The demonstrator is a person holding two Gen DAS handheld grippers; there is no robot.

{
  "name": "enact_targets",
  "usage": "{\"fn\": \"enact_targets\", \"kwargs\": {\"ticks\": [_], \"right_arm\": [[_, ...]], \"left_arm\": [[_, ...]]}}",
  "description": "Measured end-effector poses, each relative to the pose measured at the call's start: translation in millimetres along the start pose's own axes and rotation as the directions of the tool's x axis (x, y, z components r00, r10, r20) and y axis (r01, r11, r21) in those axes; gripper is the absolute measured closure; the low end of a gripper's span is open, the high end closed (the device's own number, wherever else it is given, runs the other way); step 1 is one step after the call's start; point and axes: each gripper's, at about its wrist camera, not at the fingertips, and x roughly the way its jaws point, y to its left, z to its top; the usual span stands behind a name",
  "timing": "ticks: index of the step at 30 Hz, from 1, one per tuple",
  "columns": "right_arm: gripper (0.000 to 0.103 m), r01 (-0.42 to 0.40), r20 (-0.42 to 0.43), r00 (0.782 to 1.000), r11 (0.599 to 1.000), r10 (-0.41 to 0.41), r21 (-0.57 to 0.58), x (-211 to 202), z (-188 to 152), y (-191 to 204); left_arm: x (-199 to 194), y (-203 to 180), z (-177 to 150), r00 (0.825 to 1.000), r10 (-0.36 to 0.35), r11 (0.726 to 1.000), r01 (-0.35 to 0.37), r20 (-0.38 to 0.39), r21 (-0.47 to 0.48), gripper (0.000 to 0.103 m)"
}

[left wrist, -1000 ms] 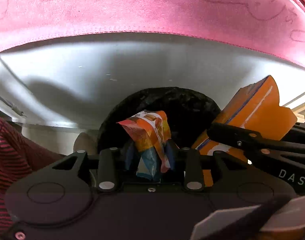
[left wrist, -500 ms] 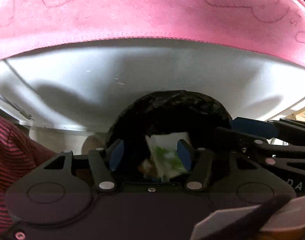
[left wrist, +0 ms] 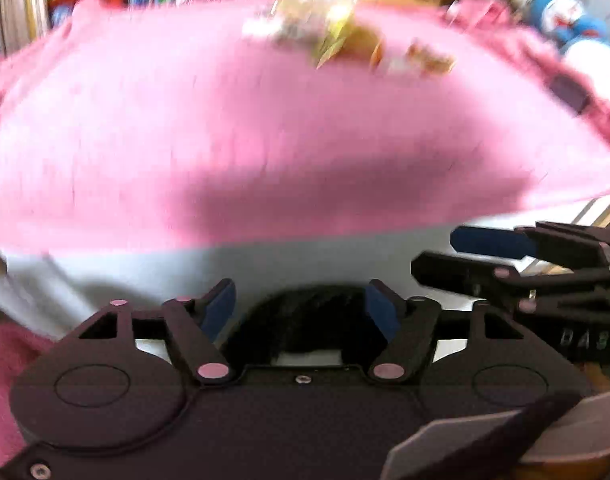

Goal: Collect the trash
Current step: 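Grasp the gold foil wrapper with the left gripper while the right gripper grasps the brown crumpled wrapper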

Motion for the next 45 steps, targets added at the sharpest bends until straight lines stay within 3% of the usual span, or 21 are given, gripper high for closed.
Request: {"fn": "enact_targets", "kwargs": {"ticks": [4, 7, 15, 17, 19, 20, 24, 31, 37, 40, 41, 42, 43, 45], "right_arm": [[0.030, 0.048, 0.125, 0.991, 0.999, -0.046, -0.018, -22, 30, -8], [0.028, 0.165, 0.188, 0.970, 0.985, -0.152, -0.053, -22, 46, -16], [0.026, 0.342, 0.231, 0.915, 0.940, -0.330, -0.010, 9, 81, -52], [0.029, 0.370, 0.240, 0.901, 0.929, -0.361, 0.008, 14, 82, -63], [0.046, 0.382, 0.248, 0.893, 0.924, -0.375, 0.021, 19, 86, -71], [0.052, 0.388, 0.249, 0.890, 0.921, -0.382, 0.026, 22, 88, -72], [0.055, 0.390, 0.272, 0.884, 0.920, -0.381, 0.022, 31, 97, -76], [0.059, 0.410, 0.229, 0.891, 0.911, -0.392, -0.036, 64, 118, -79], [0.058, 0.436, 0.149, 0.893, 0.898, -0.424, -0.054, 89, 121, -87], [0.062, 0.438, 0.148, 0.893, 0.896, -0.425, -0.069, 91, 120, -85], [0.065, 0.437, 0.147, 0.894, 0.897, -0.424, -0.071, 91, 119, -85], [0.066, 0.433, 0.149, 0.895, 0.898, -0.419, -0.073, 91, 118, -85], [0.069, 0.436, 0.153, 0.894, 0.897, -0.422, -0.073, 91, 118, -85], [0.071, 0.439, 0.166, 0.891, 0.895, -0.423, -0.075, 89, 117, -84]], "left_arm": [[-22, 1, 22, 0.993, -0.020, 1.000, 0.020, 0.116, 0.001, 0.022], [-25, 1, 42, 0.983, -0.011, 1.000, 0.014, 0.181, -0.015, 0.021], [11, -1, 99, 0.961, -0.042, 0.997, 0.059, 0.272, -0.052, 0.022], [26, -1, 110, 0.960, -0.039, 0.997, 0.056, 0.277, -0.050, 0.029], [41, -3, 122, 0.965, -0.032, 0.998, 0.044, 0.260, -0.043, 0.047], [48, -4, 129, 0.966, -0.037, 0.998, 0.048, 0.255, -0.038, 0.050], [67, -8, 147, 0.958, -0.049, 0.997, 0.062, 0.284, -0.038, 0.053], [90, -18, 165, 0.938, -0.049, 0.999, 0.048, 0.343, 0.011, 0.031], [125, -23, 176, 0.965, -0.044, 0.999, 0.043, 0.258, 0.013, 0.028], [136, -21, 176, 0.968, -0.058, 0.998, 0.061, 0.244, -0.005, 0.027], [138, -20, 176, 0.967, -0.068, 0.997, 0.074, 0.246, -0.016, 0.029], [139, -19, 177, 0.966, -0.081, 0.996, 0.090, 0.245, -0.024, 0.038], [139, -18, 177, 0.966, -0.094, 0.994, 0.105, 0.242, -0.030, 0.054], [138, -17, 178, 0.967, -0.110, 0.991, 0.123, 0.228, -0.044, 0.059]]}}
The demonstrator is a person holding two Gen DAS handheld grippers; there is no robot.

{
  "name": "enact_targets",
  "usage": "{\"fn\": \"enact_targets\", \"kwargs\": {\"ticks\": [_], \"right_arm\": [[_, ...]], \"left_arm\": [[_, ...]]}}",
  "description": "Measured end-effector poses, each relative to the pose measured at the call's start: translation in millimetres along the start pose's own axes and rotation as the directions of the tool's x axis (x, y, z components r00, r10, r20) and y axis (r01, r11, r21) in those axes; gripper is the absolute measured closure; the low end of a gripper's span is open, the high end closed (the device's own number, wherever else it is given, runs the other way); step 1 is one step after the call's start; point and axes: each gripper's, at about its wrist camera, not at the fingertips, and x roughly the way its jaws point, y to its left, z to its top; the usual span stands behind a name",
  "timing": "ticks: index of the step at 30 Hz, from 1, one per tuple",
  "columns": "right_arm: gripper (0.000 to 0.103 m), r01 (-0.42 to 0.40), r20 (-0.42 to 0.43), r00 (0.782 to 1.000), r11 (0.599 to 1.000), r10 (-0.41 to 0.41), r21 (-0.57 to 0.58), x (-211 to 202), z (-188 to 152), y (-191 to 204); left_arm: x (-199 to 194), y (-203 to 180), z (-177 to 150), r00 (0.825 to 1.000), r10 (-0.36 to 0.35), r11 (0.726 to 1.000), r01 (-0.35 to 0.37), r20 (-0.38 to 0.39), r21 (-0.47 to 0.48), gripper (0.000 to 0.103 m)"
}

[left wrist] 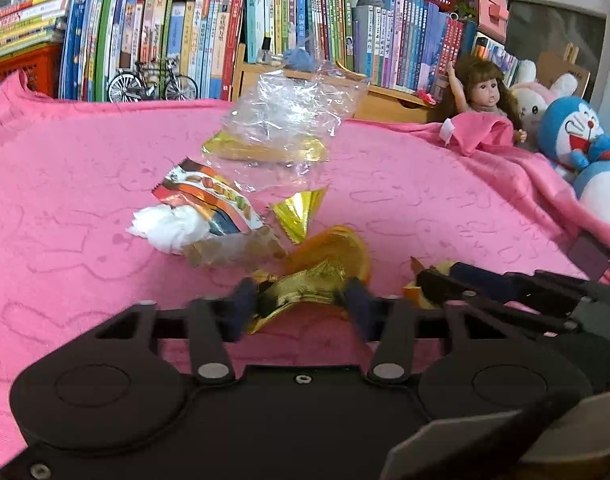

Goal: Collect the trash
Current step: 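Grasp the gold foil wrapper with the left gripper while the right gripper grasps the brown crumpled wrapper, then carry the gold foil and brown wrapper in both grippers over the bin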

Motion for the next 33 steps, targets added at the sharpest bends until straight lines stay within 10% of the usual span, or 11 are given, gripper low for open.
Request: {"fn": "enact_targets", "kwargs": {"ticks": [33], "right_arm": [[0.073, -0.151, 0.084, 0.985, 0.989, 0.150, -0.002, -90, -20, 28]], "left_arm": [[-108, -13, -36, 0.998, 0.068, 0.994, -0.068, 0.004, 0.083, 0.071]]}}
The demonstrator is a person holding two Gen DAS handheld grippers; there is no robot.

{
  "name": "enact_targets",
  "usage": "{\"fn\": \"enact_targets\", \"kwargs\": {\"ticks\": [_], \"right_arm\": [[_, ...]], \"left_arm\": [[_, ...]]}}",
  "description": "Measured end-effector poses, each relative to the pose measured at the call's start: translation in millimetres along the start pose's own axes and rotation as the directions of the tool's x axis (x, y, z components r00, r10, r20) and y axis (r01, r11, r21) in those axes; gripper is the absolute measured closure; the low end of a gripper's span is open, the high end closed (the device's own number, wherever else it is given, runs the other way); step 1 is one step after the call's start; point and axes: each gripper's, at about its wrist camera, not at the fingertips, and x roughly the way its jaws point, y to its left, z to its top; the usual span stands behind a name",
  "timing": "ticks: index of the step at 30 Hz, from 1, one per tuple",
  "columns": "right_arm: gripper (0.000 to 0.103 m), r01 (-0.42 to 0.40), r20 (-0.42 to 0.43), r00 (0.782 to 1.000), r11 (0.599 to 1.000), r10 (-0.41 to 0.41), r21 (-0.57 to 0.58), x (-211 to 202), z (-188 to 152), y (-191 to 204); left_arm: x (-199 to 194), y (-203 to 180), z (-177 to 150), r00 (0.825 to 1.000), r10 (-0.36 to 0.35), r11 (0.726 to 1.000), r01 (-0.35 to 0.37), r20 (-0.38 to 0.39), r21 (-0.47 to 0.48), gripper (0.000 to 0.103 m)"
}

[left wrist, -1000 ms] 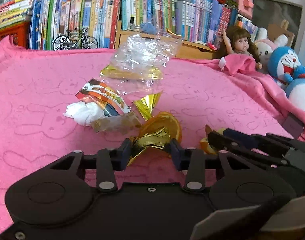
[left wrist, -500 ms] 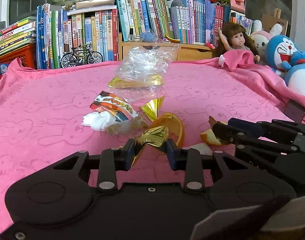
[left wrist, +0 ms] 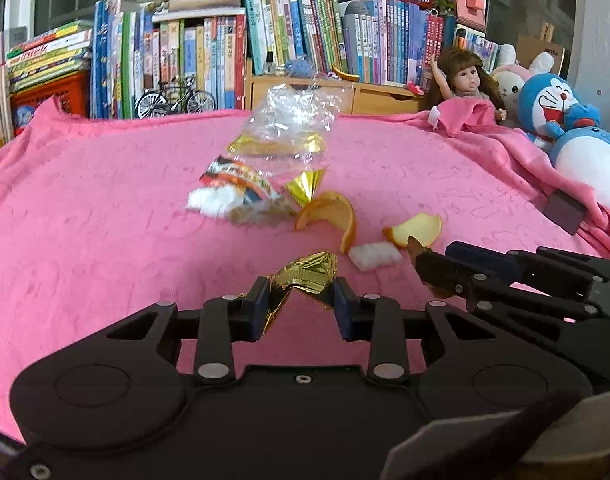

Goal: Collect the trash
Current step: 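Carry the gold foil and brown wrapper in both grippers over the bin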

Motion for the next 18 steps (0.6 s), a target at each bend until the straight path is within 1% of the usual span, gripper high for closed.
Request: {"fn": "enact_targets", "kwargs": {"ticks": [2, 6, 8, 12, 15, 18], "right_arm": [[0.073, -0.020, -0.005, 1.000, 1.000, 0.020, -0.001, -9, -5, 5], [0.073, -0.063, -0.013, 0.998, 0.998, 0.064, 0.010, -26, -19, 13], [0.073, -0.083, -0.024, 0.996, 0.996, 0.084, 0.016, -35, -27, 18], [0.073, -0.115, -0.042, 0.992, 0.992, 0.117, 0.051, -53, -40, 23], [0.073, -0.122, -0.056, 0.990, 0.990, 0.126, 0.071, -65, -52, 26], [0.073, -0.121, -0.081, 0.988, 0.989, 0.128, 0.088, -73, -64, 29]], "left_arm": [[-8, 2, -9, 1.000, -0.003, 1.000, 0.003, -0.006, -0.016, 0.071], [-28, 3, -31, 0.998, -0.045, 0.997, 0.043, -0.038, -0.063, 0.071], [-39, 3, -44, 0.997, -0.052, 0.996, 0.048, -0.053, -0.070, 0.071], [-57, 5, -64, 0.996, -0.049, 0.996, 0.043, -0.081, -0.073, 0.071], [-65, 8, -77, 0.992, -0.054, 0.995, 0.044, -0.111, -0.093, 0.071], [-69, 10, -90, 0.989, -0.041, 0.995, 0.027, -0.141, -0.096, 0.071]]}}
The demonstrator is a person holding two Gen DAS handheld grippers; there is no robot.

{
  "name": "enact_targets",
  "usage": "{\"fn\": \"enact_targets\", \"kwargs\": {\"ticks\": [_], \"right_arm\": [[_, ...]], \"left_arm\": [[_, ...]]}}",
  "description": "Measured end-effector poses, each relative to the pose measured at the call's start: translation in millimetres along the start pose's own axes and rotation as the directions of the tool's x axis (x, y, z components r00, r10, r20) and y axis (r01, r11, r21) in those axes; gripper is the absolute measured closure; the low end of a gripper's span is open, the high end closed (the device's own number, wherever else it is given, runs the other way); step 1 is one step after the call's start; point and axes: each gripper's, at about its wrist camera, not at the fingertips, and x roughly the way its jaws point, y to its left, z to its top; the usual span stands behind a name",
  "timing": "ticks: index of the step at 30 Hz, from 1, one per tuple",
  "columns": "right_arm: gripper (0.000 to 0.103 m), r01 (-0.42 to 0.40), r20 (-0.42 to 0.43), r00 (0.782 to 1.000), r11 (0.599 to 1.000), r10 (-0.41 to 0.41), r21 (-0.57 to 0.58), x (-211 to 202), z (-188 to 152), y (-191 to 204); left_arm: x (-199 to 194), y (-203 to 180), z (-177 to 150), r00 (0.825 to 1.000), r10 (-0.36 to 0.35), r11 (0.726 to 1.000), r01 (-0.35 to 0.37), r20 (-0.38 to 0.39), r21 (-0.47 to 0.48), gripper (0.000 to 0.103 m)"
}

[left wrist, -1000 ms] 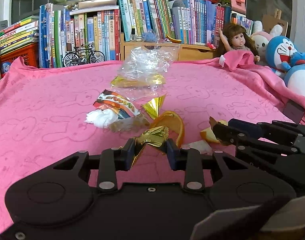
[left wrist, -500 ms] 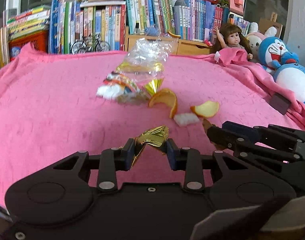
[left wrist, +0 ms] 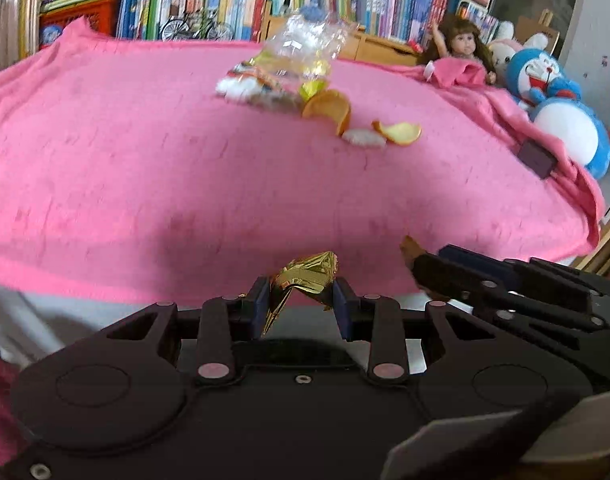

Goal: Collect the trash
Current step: 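Carry the gold foil and brown wrapper in both grippers over the bin, then open both grippers to drop the foil and brown wrapper into the bin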

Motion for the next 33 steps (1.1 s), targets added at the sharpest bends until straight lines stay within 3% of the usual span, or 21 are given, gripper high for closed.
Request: {"fn": "enact_targets", "kwargs": {"ticks": [5, 12, 17, 25, 29, 33], "right_arm": [[0.073, 0.001, -0.068, 0.998, 1.000, 0.001, 0.027, 2, -21, 2], [0.072, 0.022, -0.185, 0.983, 0.998, -0.011, 0.057, 23, -48, 0], [0.071, 0.026, -0.292, 0.956, 0.988, 0.019, 0.150, 50, -71, -14], [0.068, 0.015, -0.321, 0.946, 0.980, 0.051, 0.201, 61, -81, -21], [0.044, -0.014, -0.310, 0.947, 0.977, 0.081, 0.213, 62, -79, -23], [0.037, -0.027, -0.298, 0.950, 0.977, 0.092, 0.212, 61, -76, -21]], "left_arm": [[9, 8, -24, 0.996, 0.022, 1.000, -0.023, -0.085, -0.011, 0.071], [38, 21, -55, 0.977, 0.034, 0.998, -0.042, -0.209, -0.035, 0.071], [78, 34, -76, 0.930, 0.039, 0.994, -0.073, -0.365, -0.082, 0.071], [86, 34, -80, 0.925, 0.077, 0.993, -0.103, -0.371, -0.051, 0.066], [87, 29, -80, 0.923, 0.090, 0.993, -0.112, -0.373, -0.036, 0.062], [87, 24, -77, 0.925, 0.111, 0.992, -0.125, -0.362, -0.014, 0.056]]}}
